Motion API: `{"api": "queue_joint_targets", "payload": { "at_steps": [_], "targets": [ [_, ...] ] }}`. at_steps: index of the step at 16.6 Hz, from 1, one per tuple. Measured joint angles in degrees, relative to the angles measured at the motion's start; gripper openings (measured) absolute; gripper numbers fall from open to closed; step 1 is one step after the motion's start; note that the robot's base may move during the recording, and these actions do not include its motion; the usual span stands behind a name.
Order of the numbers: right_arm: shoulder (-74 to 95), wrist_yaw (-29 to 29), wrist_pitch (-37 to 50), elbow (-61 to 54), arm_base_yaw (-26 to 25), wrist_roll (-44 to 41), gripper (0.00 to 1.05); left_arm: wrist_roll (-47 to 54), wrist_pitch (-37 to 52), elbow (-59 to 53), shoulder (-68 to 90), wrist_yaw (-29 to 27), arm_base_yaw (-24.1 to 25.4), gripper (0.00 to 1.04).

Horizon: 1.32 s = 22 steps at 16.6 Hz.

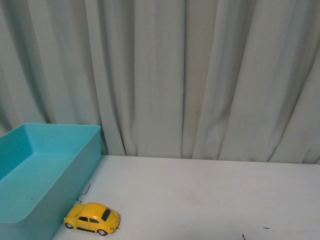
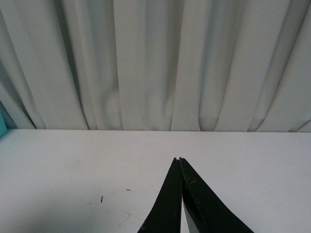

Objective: Wind up and store yellow beetle toy

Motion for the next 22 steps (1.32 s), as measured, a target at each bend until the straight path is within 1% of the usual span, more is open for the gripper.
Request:
{"api": "queue_joint_targets", "payload": {
  "at_steps": [2,3,7,8,9,10,11,12,13,14,15,16,18,19,20,22],
  "targets": [
    [0.0,0.0,0.0,0.0,0.0,0.0,0.19,0.0,0.0,0.0,0.0,0.0,0.0,0.98],
    [0.0,0.0,0.0,0.0,0.0,0.0,0.33,0.0,0.0,0.0,0.0,0.0,0.0,0.98],
    [0.0,0.0,0.0,0.0,0.0,0.0,0.73,0.0,0.0,0.0,0.0,0.0,0.0,0.98],
    [0.0,0.0,0.0,0.0,0.0,0.0,0.87,0.0,0.0,0.0,0.0,0.0,0.0,0.98],
    [0.0,0.0,0.0,0.0,0.0,0.0,0.98,0.0,0.0,0.0,0.0,0.0,0.0,0.98],
    [0.0,0.0,0.0,0.0,0.0,0.0,0.98,0.0,-0.1,0.0,0.0,0.0,0.0,0.98],
    [0.0,0.1,0.0,0.0,0.0,0.0,0.98,-6.2,-10.0,3.8,5.3,-11.8,-5.4,0.98],
    [0.0,-0.1,0.0,0.0,0.0,0.0,0.98,-12.1,-12.5,6.8,12.3,-20.9,-10.3,0.98],
    [0.0,-0.1,0.0,0.0,0.0,0.0,0.98,-16.6,-9.5,7.9,16.5,-26.9,-12.8,0.98],
    [0.0,0.0,0.0,0.0,0.0,0.0,0.98,-20.6,-4.3,8.7,19.8,-30.9,-11.1,0.98],
    [0.0,0.0,0.0,0.0,0.0,0.0,0.98,-21.2,1.9,9.8,24.0,-29.8,-8.5,0.98],
    [0.0,0.0,0.0,0.0,0.0,0.0,0.98,-20.2,10.8,10.8,31.1,-24.7,-5.8,0.98],
    [0.0,0.0,0.0,0.0,0.0,0.0,0.98,-16.9,21.9,13.0,42.7,-17.6,-0.4,0.98],
    [0.0,0.0,0.0,0.0,0.0,0.0,0.98,-15.1,25.4,14.3,46.9,-15.0,1.7,0.98],
    [0.0,0.1,0.0,0.0,0.0,0.0,0.98,-12.9,29.5,16.9,52.6,-10.7,4.7,0.98],
    [0.0,0.0,0.0,0.0,0.0,0.0,0.98,-8.0,33.3,22.7,61.7,-4.0,8.8,0.98]
  ]
}}
